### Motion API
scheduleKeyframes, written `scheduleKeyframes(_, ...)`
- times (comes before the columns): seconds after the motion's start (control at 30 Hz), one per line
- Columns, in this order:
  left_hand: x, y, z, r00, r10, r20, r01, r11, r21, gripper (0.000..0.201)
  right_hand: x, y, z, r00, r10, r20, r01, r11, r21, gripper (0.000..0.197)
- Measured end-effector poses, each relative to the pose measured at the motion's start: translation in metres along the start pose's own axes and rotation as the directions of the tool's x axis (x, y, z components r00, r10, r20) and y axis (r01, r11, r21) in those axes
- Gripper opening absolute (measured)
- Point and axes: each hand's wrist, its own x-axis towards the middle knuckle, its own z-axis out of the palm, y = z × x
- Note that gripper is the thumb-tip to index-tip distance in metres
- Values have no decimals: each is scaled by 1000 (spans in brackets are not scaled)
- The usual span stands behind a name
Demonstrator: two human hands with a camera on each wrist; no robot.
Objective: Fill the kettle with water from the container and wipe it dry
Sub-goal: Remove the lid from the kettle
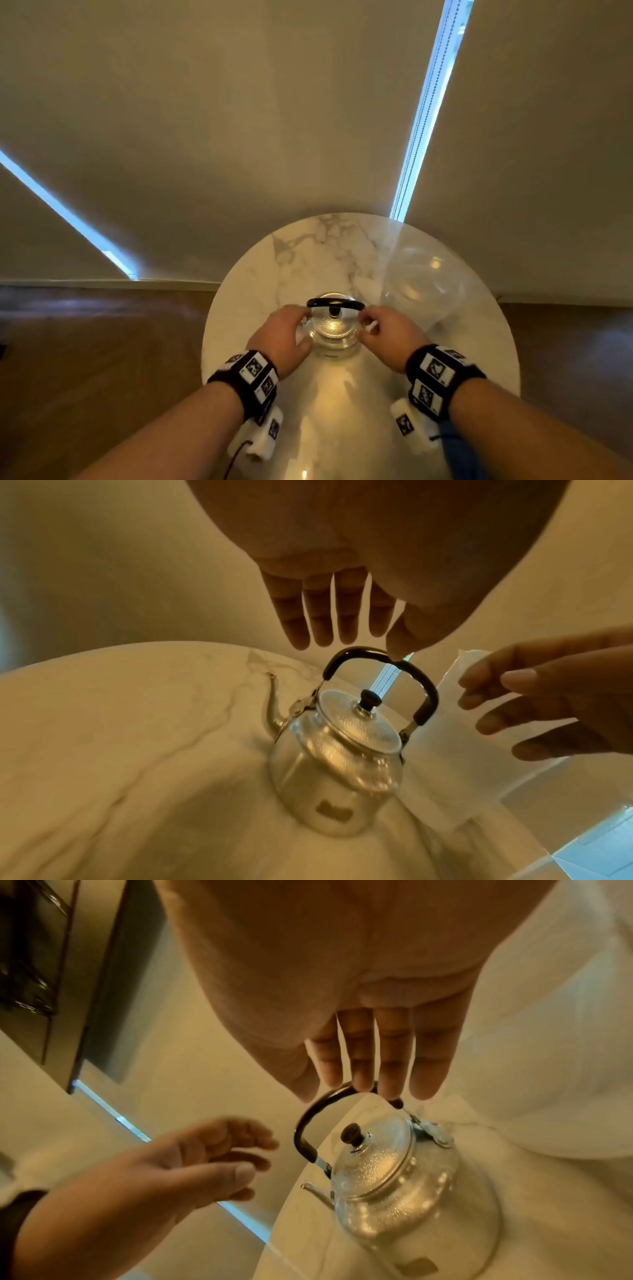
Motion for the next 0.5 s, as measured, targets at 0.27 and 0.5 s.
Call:
scheduleKeyframes(0.27, 74, -19, 5, 982, -19, 187, 9, 998, 54, 25, 44, -14, 21, 982, 165, -91, -167, 986, -24, 43)
scheduleKeyframes(0.5, 65, -29, 5, 981, 51, 186, -45, 998, -34, 10, 49, -8, 29, 959, 226, -173, -215, 974, 76, 17)
